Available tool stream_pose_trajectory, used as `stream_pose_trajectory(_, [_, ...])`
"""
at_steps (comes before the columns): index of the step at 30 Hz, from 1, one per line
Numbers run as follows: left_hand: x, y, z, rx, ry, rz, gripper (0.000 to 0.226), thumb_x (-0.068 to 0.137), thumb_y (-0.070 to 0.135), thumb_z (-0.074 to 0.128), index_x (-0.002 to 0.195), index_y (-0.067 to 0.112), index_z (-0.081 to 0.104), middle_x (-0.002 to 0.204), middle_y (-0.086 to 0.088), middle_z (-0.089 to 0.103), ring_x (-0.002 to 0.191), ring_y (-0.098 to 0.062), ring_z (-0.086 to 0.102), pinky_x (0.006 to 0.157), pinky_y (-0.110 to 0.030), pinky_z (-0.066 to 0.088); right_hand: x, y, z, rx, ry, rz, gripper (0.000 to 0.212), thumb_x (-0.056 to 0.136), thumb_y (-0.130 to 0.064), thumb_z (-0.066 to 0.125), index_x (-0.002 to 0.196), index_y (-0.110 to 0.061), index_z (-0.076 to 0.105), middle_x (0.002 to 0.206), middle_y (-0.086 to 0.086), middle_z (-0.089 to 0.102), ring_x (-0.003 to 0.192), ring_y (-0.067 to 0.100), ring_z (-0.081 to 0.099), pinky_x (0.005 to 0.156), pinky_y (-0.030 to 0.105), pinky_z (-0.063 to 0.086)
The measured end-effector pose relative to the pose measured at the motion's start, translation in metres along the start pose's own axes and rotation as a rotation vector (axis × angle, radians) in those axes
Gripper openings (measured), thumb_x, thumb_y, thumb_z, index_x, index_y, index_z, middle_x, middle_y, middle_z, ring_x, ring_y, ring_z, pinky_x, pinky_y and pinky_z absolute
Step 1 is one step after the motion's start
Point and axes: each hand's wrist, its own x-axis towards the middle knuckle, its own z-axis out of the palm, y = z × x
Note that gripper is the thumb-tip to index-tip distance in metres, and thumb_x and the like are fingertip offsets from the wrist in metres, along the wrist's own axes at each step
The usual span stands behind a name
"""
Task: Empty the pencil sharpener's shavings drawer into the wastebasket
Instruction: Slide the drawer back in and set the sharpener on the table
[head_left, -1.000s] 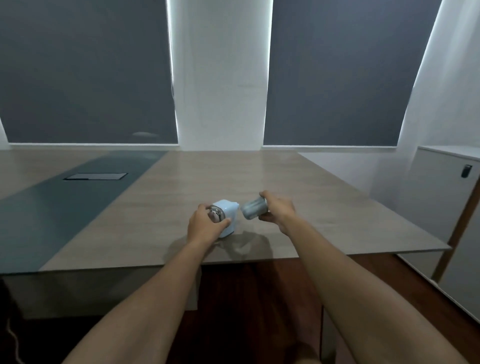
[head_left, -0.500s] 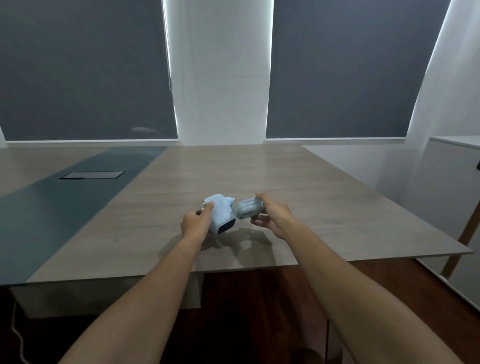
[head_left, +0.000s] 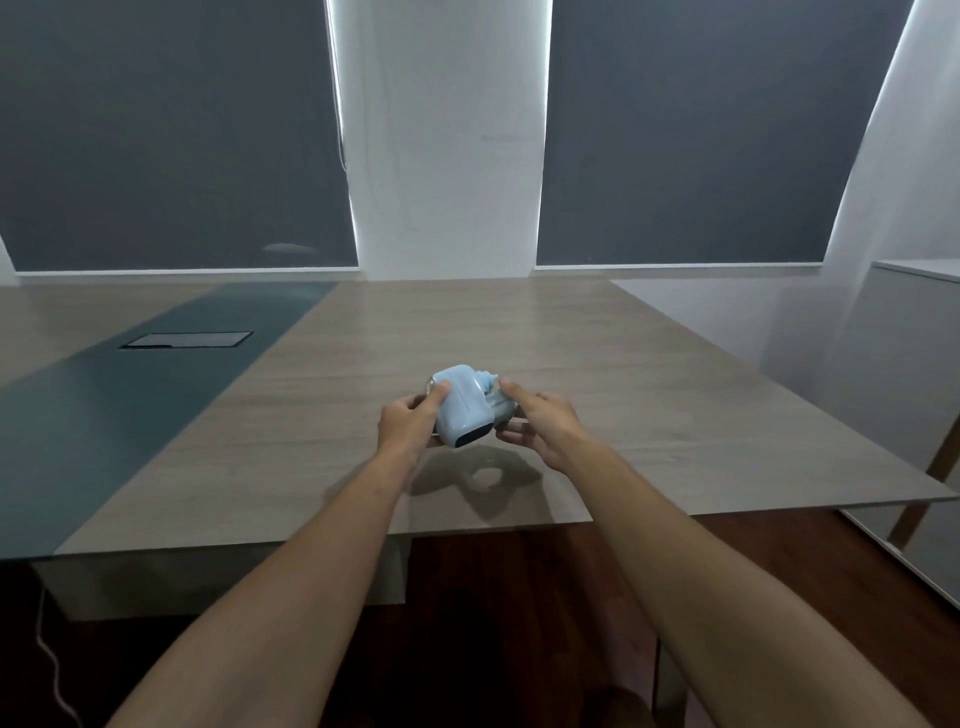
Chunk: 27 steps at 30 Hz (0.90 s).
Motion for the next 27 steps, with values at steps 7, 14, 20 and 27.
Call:
stream_pose_trajectory(7, [-0.007,0.007,0.000,0.029,0.013,0.027,0.058,0.067,0.047,0.072,0.107,0.004,0.068,0.109,-0.015,0.071,0.096,-0.031,0.071,0.070,-0.044,0.063,-0.004,0.004,0.021,-0.095,0.124,-0.023,0.054,0.094,-0.052,0.043,0.101,-0.005,0.070,0.105,0.011,0.074,0.093,0.028,0.071,0.085,0.041,0.060])
stream_pose_trajectory(14, [-0.011,0.006,-0.025,0.015,0.075,0.038,0.037,0.070,0.038,0.077,0.093,0.011,0.064,0.109,-0.015,0.069,0.098,-0.031,0.070,0.073,-0.052,0.062,-0.016,0.005,0.043,-0.145,0.034,0.021,0.063,0.095,-0.055,0.033,0.109,-0.007,0.070,0.105,0.007,0.072,0.087,0.026,0.065,0.084,0.042,0.058])
stream_pose_trajectory(20, [-0.014,0.012,-0.056,0.036,0.180,0.081,0.056,0.050,0.051,0.077,0.091,0.016,0.062,0.103,-0.009,0.070,0.096,-0.028,0.071,0.077,-0.048,0.062,-0.026,-0.002,0.070,-0.160,-0.064,0.036,0.053,0.096,-0.052,0.034,0.112,-0.010,0.063,0.105,0.008,0.067,0.088,0.028,0.062,0.083,0.044,0.057])
stream_pose_trajectory(27, [-0.026,0.018,-0.101,0.206,0.412,0.187,0.051,0.073,0.036,0.079,0.113,0.009,0.060,0.098,0.000,0.066,0.087,-0.017,0.061,0.076,-0.025,0.045,-0.031,0.003,0.103,-0.215,-0.118,0.027,0.057,0.096,-0.052,0.034,0.123,-0.010,0.061,0.116,0.010,0.066,0.096,0.029,0.064,0.078,0.042,0.058])
